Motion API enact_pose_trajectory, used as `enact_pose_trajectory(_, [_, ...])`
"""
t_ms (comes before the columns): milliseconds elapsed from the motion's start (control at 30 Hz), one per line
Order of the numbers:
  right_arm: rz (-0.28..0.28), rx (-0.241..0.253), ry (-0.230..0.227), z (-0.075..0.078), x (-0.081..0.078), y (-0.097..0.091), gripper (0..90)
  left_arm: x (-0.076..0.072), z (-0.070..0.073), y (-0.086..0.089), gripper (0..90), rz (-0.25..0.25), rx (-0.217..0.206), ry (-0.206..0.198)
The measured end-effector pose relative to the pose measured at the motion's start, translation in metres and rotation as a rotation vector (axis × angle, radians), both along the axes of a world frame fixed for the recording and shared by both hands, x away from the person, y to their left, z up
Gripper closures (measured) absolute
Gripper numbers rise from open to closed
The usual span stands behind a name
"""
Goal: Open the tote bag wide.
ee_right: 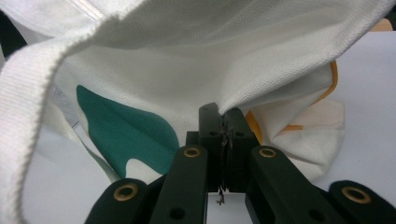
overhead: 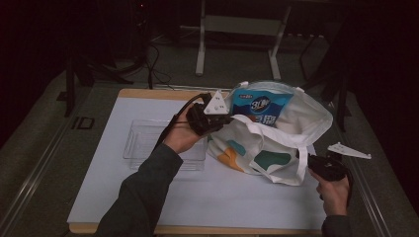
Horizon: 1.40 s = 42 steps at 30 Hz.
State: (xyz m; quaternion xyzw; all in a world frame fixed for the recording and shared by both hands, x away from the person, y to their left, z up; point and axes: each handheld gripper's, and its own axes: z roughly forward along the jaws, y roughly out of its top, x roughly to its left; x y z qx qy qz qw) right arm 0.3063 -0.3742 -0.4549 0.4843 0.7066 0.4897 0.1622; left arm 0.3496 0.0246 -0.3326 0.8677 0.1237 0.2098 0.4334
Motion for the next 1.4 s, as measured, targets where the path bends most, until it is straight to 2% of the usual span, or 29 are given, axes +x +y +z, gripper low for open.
enact_pose_trajectory(133, [0.013,-0.001,0.016,-0.003,-0.002,-0.002,88.2,-0.003,-0.008,0.001,87.8,-0.021,0.002,0.021])
enact_pose_trajectory(167, [0.017,-0.016,0.032,-0.007,-0.002,-0.002,88.0,-0.004,-0.016,0.001,87.8,-0.023,0.017,0.032])
enact_pose_trajectory(200, [0.016,-0.029,0.037,-0.009,-0.001,-0.002,88.0,-0.004,-0.016,0.001,87.8,-0.023,0.017,0.032])
enact_pose_trajectory(233, [0.013,-0.035,0.043,-0.01,-0.001,-0.002,87.9,-0.003,-0.024,0.002,87.8,-0.023,0.022,0.052])
enact_pose_trajectory(267, [0.013,-0.035,0.043,-0.01,-0.001,-0.002,87.9,-0.003,-0.024,0.002,87.8,-0.023,0.022,0.052])
enact_pose_trajectory(300, [0.011,-0.052,0.06,-0.013,0.0,-0.001,87.7,-0.001,-0.031,0.004,87.8,-0.021,0.015,0.074])
enact_pose_trajectory(333, [0.011,-0.052,0.06,-0.013,0.0,-0.001,87.7,-0.001,-0.031,0.004,87.7,-0.021,0.015,0.074])
enact_pose_trajectory(367, [0.008,-0.06,0.074,-0.017,0.001,0.0,87.5,-0.001,-0.038,0.006,87.7,-0.025,0.01,0.09])
enact_pose_trajectory(433, [0.006,-0.061,0.078,-0.018,0.002,0.0,87.1,-0.001,-0.04,0.006,87.7,-0.02,0.01,0.096])
enact_pose_trajectory(567, [-0.027,-0.083,0.093,-0.02,-0.001,-0.002,77.1,-0.001,-0.049,0.007,87.7,-0.02,0.018,0.114])
enact_pose_trajectory(633, [-0.049,-0.088,0.085,-0.017,-0.004,-0.005,71.4,-0.001,-0.05,0.008,87.7,-0.018,0.019,0.118])
enact_pose_trajectory(767, [-0.065,-0.068,0.073,-0.011,-0.01,-0.012,66.8,-0.001,-0.055,0.01,87.6,-0.011,0.012,0.133])
enact_pose_trajectory(867, [-0.07,-0.064,0.051,-0.003,-0.017,-0.018,66.4,-0.001,-0.059,0.009,87.6,-0.01,0.016,0.143])
enact_pose_trajectory(1067, [-0.065,-0.038,-0.009,0.02,-0.03,-0.019,66.4,-0.002,-0.072,0.004,87.5,-0.013,0.054,0.161])
enact_pose_trajectory(1200, [-0.073,-0.022,-0.041,0.031,-0.03,-0.016,61.4,-0.003,-0.077,0.003,87.5,-0.011,0.056,0.17])
enact_pose_trajectory(1300, [-0.081,-0.015,-0.053,0.035,-0.028,-0.013,61.3,-0.004,-0.083,0.001,87.5,-0.012,0.067,0.18])
enact_pose_trajectory(1400, [-0.085,-0.032,-0.069,0.04,-0.024,-0.005,61.5,-0.005,-0.088,-0.001,87.5,-0.012,0.073,0.189])
